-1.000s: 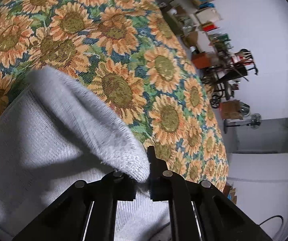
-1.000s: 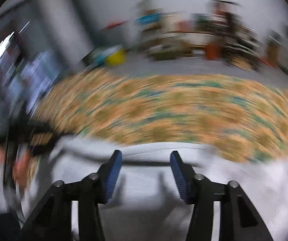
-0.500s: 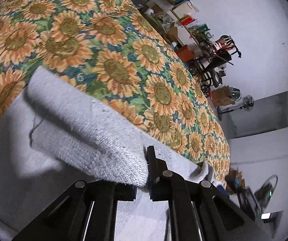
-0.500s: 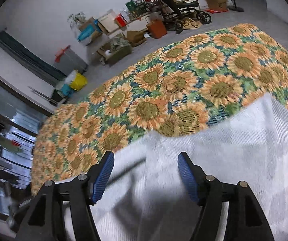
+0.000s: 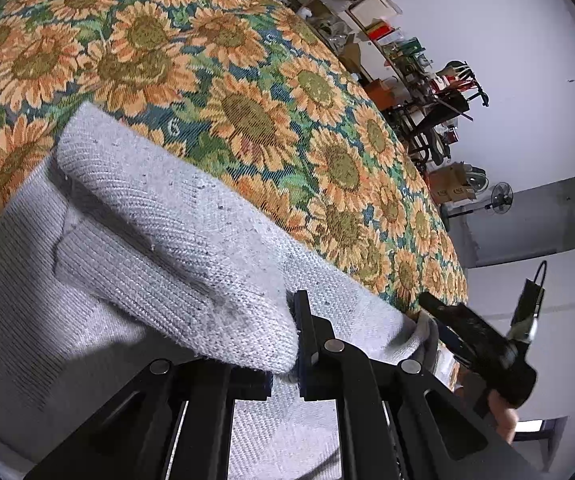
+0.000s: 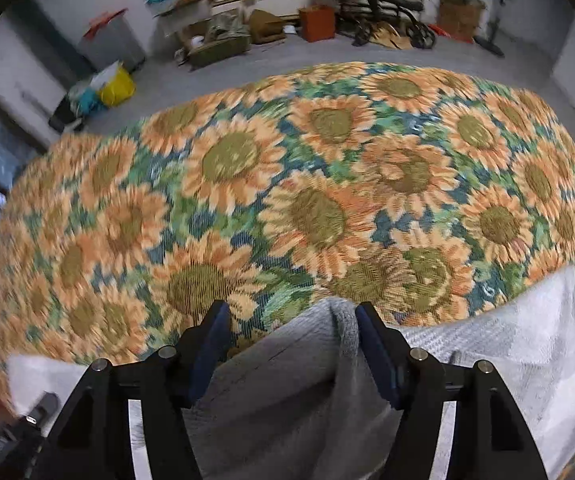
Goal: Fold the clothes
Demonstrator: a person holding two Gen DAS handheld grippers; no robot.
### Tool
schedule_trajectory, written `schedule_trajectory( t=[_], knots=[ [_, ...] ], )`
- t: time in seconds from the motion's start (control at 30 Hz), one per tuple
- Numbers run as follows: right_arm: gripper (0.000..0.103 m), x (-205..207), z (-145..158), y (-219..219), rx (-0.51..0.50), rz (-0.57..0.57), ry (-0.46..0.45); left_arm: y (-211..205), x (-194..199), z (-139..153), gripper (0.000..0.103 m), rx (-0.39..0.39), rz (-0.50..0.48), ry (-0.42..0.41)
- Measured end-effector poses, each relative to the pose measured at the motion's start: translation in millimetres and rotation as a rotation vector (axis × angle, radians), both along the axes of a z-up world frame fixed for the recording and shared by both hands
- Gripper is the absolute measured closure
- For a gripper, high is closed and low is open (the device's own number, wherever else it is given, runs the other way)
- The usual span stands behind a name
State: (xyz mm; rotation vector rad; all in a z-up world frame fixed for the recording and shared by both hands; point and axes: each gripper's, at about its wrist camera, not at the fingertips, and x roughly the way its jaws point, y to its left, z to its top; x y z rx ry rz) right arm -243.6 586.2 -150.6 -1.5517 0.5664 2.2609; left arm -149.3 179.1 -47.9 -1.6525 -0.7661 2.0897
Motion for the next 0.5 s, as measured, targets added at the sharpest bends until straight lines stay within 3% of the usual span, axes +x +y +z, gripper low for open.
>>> schedule_trajectory(
  t=[0.03,0.1,0.13,0.23,0.37,0.5],
  knots=[
    [0.048,2.2,-2.0,1.6,0.002,-0.002,0.009,0.0,0.1,-1.0,0.095,0.002,-0.002,-0.002],
    [0.054,6.7,-6.1,4.7,0.006,-0.007,0.028,-0.5,0.3,-2.9,0.095,0.008,-0.008,-0.005],
    [0.07,9.4,-7.7,6.9,0.008,-0.013,0.037,-0.8,0.1,-3.8,0.095,0.011,-0.011,-0.007],
    [0.093,27.7,-5.3,23.3,-0.04,-0.066,0.092,-2.3,-0.4,-3.9,0.095,0.031,-0.012,-0.01],
    [0.095,56.1,12.8,32.2,-0.108,-0.118,0.202,-8.8,-0.1,4.1,0.095,0.084,-0.013,0.011],
    [0.097,99.4,43.4,20.3,-0.086,-0.133,0.326,-19.7,0.0,19.2,0.095,0.125,-0.021,0.03]
  ],
)
